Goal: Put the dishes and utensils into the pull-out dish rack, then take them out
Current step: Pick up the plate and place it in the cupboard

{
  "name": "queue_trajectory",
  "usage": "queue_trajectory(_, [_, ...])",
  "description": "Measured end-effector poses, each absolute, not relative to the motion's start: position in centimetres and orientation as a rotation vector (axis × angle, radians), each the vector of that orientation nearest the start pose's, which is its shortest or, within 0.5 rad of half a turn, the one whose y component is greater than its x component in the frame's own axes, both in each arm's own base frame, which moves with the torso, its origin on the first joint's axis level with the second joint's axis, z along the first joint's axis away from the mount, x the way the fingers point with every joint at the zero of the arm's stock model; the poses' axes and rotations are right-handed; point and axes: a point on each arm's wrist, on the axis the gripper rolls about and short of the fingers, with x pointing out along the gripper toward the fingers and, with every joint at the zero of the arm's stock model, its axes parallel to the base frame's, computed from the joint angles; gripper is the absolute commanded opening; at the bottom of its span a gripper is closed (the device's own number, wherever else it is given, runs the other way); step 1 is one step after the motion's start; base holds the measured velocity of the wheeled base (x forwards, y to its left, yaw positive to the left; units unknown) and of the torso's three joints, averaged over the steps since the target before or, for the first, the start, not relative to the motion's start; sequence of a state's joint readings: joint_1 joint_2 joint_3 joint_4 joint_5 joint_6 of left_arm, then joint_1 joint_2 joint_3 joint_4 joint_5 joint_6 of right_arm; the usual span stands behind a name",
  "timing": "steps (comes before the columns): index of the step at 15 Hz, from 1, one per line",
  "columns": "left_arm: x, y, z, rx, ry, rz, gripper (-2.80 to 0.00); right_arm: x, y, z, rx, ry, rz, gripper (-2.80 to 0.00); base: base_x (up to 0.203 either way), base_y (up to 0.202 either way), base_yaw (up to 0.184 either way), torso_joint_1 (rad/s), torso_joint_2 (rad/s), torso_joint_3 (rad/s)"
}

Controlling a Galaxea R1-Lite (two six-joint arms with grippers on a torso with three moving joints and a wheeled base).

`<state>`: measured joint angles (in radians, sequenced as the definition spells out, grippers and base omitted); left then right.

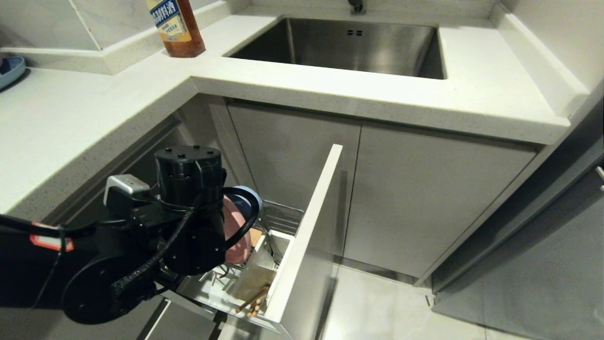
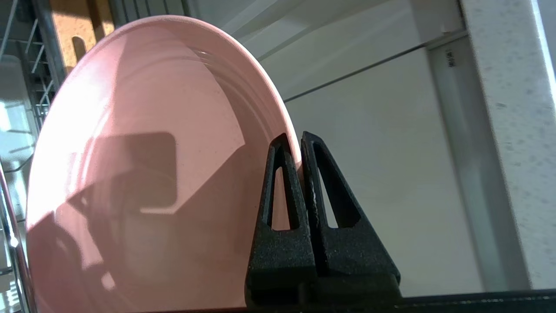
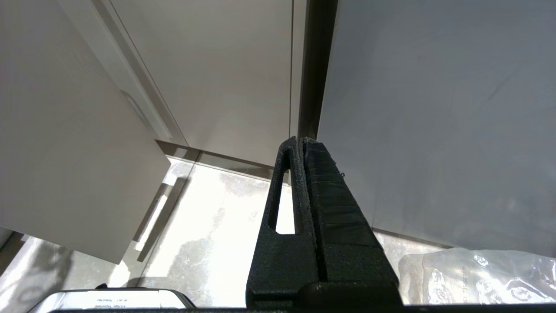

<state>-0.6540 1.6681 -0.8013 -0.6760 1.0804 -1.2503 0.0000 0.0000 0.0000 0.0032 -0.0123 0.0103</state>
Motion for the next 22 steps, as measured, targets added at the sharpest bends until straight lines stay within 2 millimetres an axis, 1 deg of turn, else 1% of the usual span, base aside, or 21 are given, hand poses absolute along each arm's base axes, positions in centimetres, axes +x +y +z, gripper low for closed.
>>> queue_trajectory(12, [25.6, -15.3, 18.0, -1.085, -0.147, 0.488, -2.80, -2.3, 0.0, 7.5, 0.010, 0.003, -0.012, -2.80, 0.000, 0.000, 0.000, 0.000, 0.00, 0.000])
queue_trajectory(16, [26.1, -14.9, 17.0, -1.076, -0.136, 0.514, -2.80, -2.3, 0.0, 7.5, 0.010, 0.003, -0.012, -2.80, 0.000, 0.000, 0.000, 0.000, 0.00, 0.000])
queue_trajectory(22, [26.8, -14.6, 16.0, -1.050, -0.125, 0.547, -2.80, -2.3, 0.0, 7.5, 0.010, 0.003, -0.012, -2.80, 0.000, 0.000, 0.000, 0.000, 0.00, 0.000])
